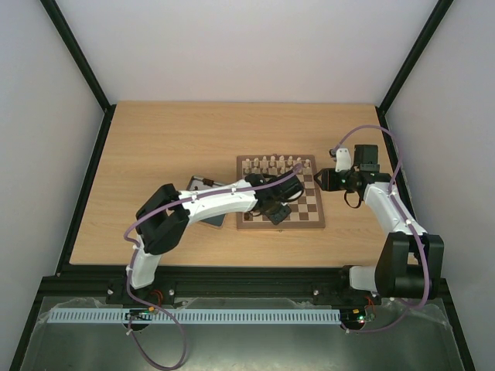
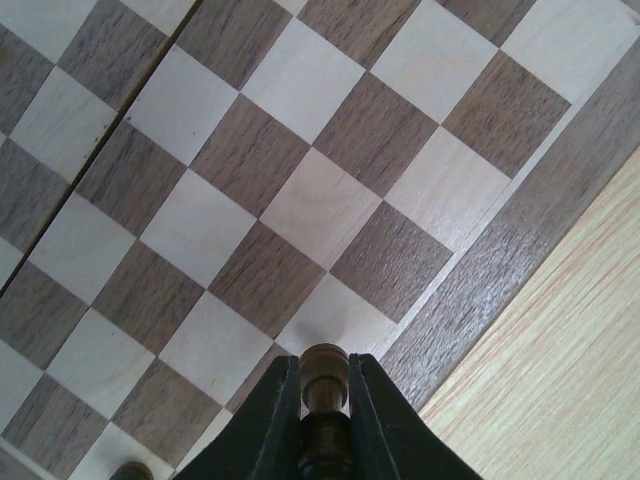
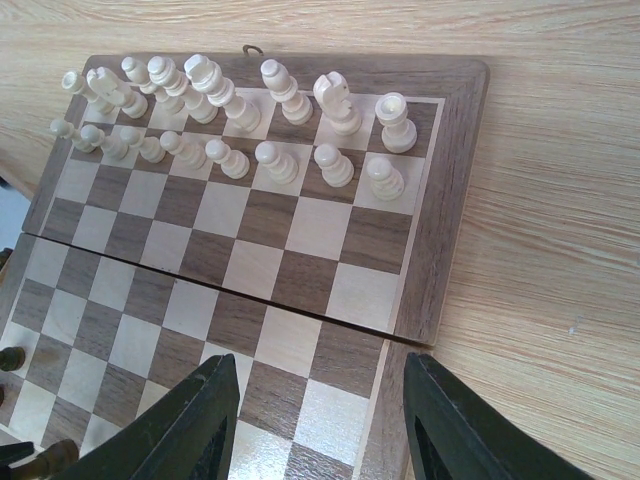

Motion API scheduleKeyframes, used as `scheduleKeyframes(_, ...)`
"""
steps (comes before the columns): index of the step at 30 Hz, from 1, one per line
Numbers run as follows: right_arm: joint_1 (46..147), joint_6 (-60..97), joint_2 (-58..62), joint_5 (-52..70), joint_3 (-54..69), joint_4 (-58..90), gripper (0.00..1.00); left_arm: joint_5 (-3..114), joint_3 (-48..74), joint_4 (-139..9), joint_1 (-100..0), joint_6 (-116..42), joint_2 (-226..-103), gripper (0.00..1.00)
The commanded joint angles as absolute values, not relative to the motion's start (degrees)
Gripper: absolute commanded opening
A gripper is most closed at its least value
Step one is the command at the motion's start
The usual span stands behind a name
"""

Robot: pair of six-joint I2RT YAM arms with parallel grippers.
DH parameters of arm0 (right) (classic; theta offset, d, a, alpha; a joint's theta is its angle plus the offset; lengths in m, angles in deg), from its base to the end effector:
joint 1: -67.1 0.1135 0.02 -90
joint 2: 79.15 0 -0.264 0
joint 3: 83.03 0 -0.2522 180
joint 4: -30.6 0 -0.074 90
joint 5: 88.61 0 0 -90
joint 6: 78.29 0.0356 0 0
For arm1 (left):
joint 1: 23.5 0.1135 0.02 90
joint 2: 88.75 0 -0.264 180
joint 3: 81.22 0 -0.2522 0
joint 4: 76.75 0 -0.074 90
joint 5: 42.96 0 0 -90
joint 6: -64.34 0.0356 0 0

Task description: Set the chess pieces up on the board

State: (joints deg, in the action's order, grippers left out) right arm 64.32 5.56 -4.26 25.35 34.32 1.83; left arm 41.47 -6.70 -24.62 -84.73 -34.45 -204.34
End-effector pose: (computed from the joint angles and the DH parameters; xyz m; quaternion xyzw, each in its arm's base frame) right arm 0.2784 0.0010 0.2450 -0.1122 0.8873 0.1567 0.4191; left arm 0.2116 -0.3781 0.2105 0.4180 0.8750 -0.0988 0.2233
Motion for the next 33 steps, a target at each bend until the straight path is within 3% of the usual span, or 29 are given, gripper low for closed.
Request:
scheduleKeyframes(1, 64.2, 5.1, -3.6, 26.9, 34.8, 1.1, 0.48, 42.1, -8.9, -24.2, -85.3, -34.8, -206.7, 0.08)
scheduleKeyframes(19, 64.2, 4.9, -2.9, 28.1, 34.6, 0.4, 0.48, 41.3, -11.1, -23.0, -85.3, -35.3, -209.8, 0.08)
scheduleKeyframes(26, 64.2, 4.9, -2.7, 28.3, 34.6, 0.3, 0.48, 41.0, -10.9, -22.5, -85.3, -35.5, -209.4, 0.21)
scheduleKeyframes(33, 64.2, 4.9, -2.9, 28.5, 34.6, 0.2, 0.48, 41.1, -10.9, -23.0, -85.4, -35.8, -208.5, 0.22)
